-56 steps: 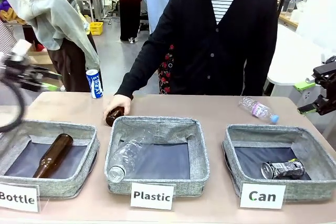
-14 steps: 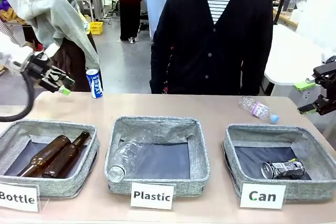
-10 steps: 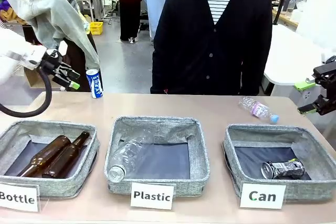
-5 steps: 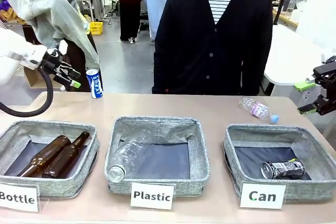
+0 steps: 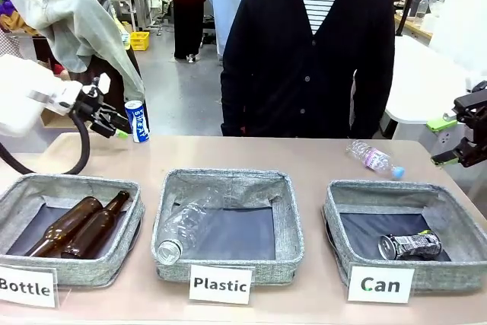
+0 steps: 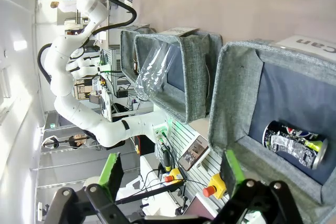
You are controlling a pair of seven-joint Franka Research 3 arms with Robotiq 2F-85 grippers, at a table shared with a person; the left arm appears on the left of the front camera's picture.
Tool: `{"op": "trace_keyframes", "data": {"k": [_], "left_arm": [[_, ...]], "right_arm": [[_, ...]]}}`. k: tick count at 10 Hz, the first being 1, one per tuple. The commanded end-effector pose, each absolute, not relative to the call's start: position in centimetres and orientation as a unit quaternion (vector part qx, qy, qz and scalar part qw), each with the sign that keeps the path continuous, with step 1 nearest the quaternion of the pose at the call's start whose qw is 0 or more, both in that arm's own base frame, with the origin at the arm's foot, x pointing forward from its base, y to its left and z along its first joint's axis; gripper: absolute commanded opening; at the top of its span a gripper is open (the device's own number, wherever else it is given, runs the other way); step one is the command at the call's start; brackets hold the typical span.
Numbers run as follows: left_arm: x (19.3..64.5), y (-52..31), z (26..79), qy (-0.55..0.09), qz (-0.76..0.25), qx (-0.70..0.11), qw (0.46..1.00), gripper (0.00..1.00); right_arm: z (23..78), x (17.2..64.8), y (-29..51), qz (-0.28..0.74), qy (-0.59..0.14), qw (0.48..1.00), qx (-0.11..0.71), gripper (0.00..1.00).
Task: Sort the can waste into the basket.
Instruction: Pick up the can waste from the table and place it in the right Fabric basket.
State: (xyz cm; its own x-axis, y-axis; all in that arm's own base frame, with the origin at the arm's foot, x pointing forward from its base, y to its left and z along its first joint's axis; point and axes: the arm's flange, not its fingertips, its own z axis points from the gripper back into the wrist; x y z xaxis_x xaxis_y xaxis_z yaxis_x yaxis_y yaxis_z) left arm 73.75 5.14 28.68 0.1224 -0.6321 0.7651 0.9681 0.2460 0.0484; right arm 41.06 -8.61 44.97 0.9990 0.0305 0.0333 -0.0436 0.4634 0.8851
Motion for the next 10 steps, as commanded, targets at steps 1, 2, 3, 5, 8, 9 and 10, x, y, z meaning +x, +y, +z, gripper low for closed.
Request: {"op": "trace_keyframes", "data": {"k": [1, 2, 3, 5, 8, 9, 10], "left_arm": [[75.5, 4.9, 28.2, -0.349, -0.566, -0.262, 0.699, 1.00], [76.0, 4.2, 27.5, -0.356, -0.562, -0.264, 0.698, 1.00], [76.3, 3.8, 27.0, -0.350, -0.565, -0.277, 0.694, 1.00], [77.2, 3.3, 26.4, -0.353, -0.559, -0.283, 0.695, 1.00], [77.8, 2.8, 26.4, -0.396, -0.542, -0.313, 0.672, 1.00], [77.8, 2.7, 26.6, -0.402, -0.539, -0.318, 0.669, 1.00], [77.8, 2.7, 26.6, -0.413, -0.535, -0.325, 0.661, 0.42]], "right_arm": [[45.0, 41.1, -8.8, 0.029, -0.015, 0.857, 0.514, 1.00], [45.0, 41.1, -8.8, 0.029, -0.015, 0.857, 0.514, 1.00], [45.0, 41.1, -8.8, 0.029, -0.015, 0.857, 0.514, 1.00], [45.0, 41.1, -8.8, 0.029, -0.015, 0.857, 0.514, 1.00], [45.0, 41.1, -8.8, 0.029, -0.015, 0.857, 0.514, 1.00], [45.0, 41.1, -8.8, 0.029, -0.015, 0.857, 0.514, 1.00], [45.0, 41.1, -8.8, 0.029, -0.015, 0.857, 0.514, 1.00]]}}
